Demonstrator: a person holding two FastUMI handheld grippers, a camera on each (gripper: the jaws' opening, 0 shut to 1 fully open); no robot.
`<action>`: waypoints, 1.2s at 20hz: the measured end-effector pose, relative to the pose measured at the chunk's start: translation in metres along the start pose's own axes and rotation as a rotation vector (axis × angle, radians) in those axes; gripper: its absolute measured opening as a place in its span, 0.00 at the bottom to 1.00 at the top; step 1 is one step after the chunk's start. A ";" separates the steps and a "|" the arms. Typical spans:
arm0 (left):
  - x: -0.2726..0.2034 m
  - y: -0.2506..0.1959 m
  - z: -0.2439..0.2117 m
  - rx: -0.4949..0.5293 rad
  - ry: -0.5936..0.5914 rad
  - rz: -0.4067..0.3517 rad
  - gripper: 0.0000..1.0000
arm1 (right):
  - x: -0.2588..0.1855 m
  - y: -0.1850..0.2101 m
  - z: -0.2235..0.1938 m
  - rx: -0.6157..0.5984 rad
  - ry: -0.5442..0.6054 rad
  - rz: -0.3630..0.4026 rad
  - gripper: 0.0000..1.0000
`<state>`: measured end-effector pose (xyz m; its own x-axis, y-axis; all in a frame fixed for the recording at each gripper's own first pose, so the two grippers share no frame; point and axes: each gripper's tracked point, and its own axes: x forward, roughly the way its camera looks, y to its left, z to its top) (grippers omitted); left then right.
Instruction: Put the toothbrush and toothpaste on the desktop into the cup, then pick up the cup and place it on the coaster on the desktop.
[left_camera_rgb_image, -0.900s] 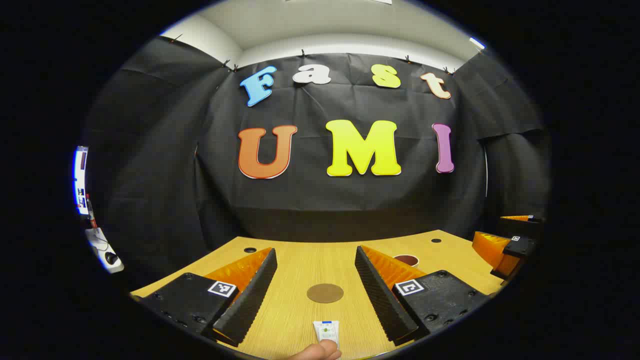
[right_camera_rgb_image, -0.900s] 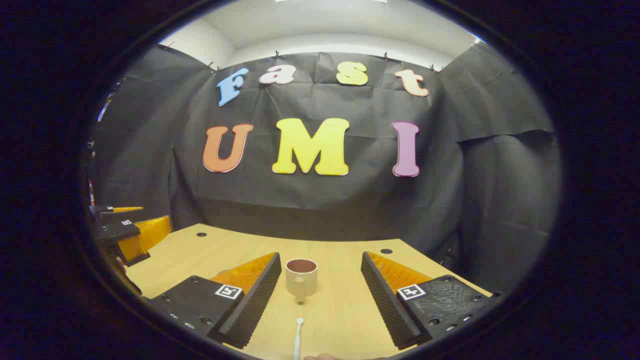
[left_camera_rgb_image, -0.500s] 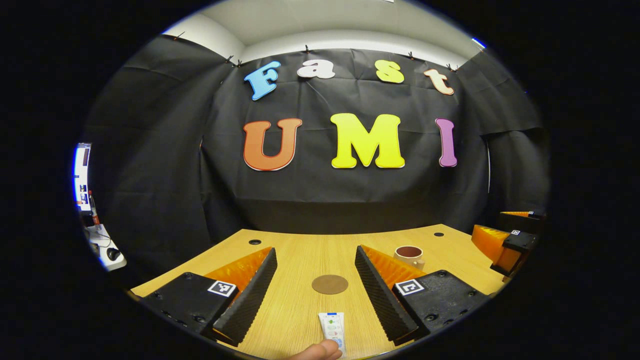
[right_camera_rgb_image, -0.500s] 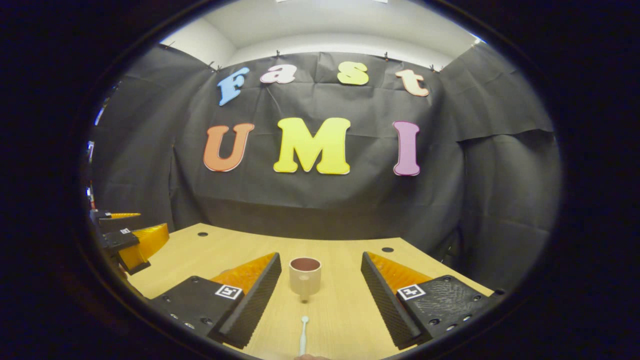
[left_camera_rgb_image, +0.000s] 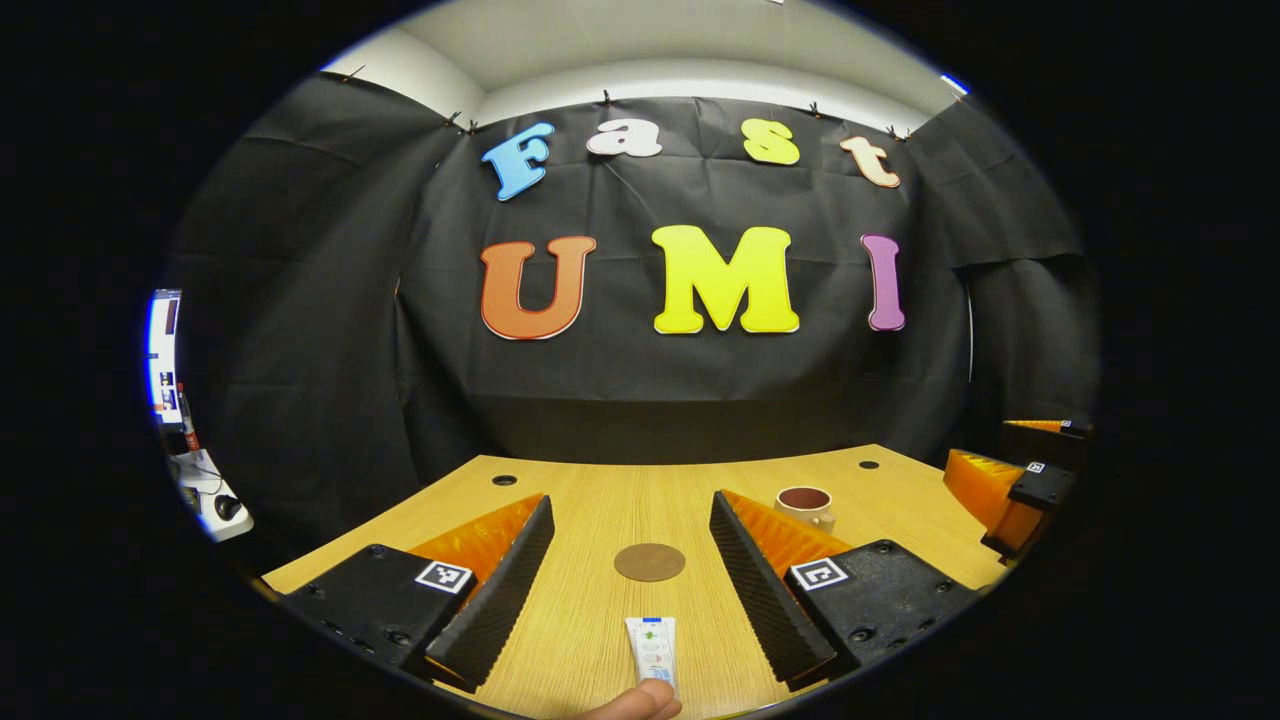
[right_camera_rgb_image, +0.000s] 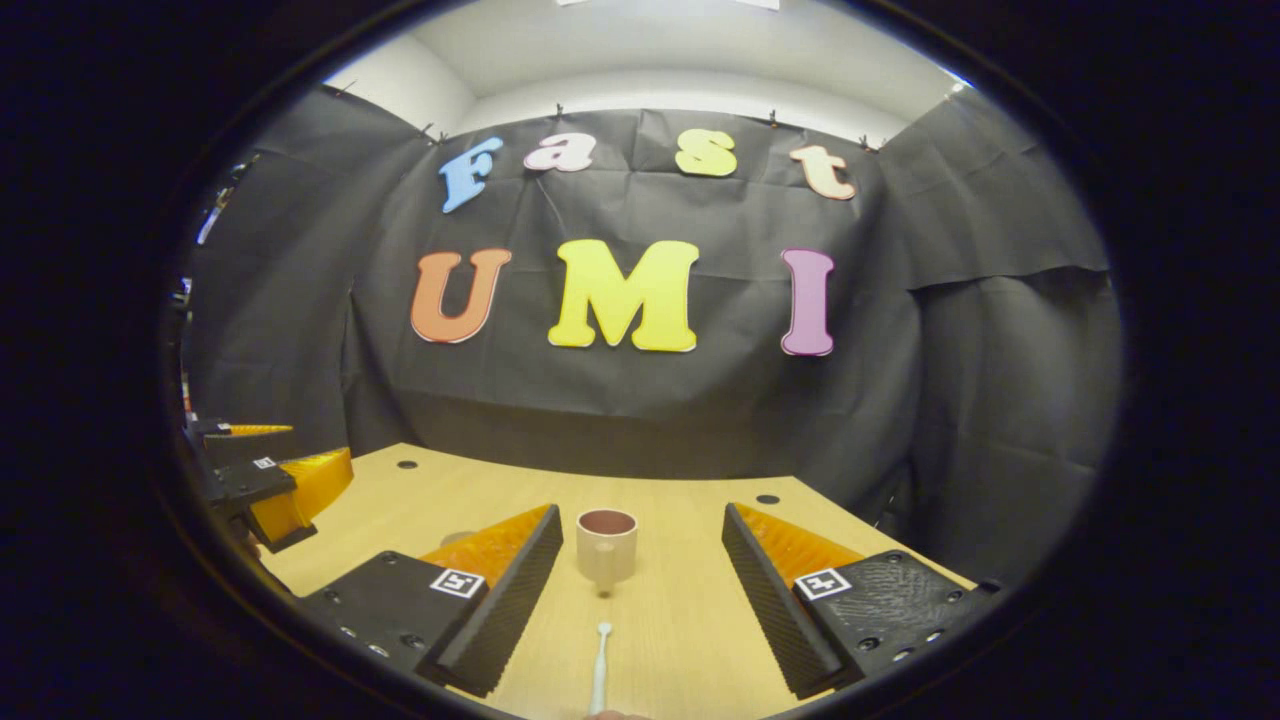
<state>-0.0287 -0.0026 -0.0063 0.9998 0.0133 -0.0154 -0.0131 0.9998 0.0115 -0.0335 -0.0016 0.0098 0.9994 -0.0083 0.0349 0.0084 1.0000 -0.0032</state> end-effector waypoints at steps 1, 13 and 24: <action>0.000 0.001 0.000 -0.003 0.002 0.000 0.99 | -0.001 -0.001 0.003 0.001 -0.005 -0.004 0.95; 0.004 -0.009 -0.031 -0.001 0.061 -0.018 0.99 | 0.016 0.003 -0.063 -0.015 0.133 0.014 0.96; 0.012 -0.010 -0.083 0.007 0.167 -0.026 1.00 | 0.028 0.023 -0.198 0.055 0.502 0.079 0.89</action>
<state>-0.0183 -0.0112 -0.0893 0.9832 -0.0104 -0.1821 0.0135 0.9998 0.0157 0.0017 0.0208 -0.1867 0.8906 0.0804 -0.4477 -0.0563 0.9962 0.0670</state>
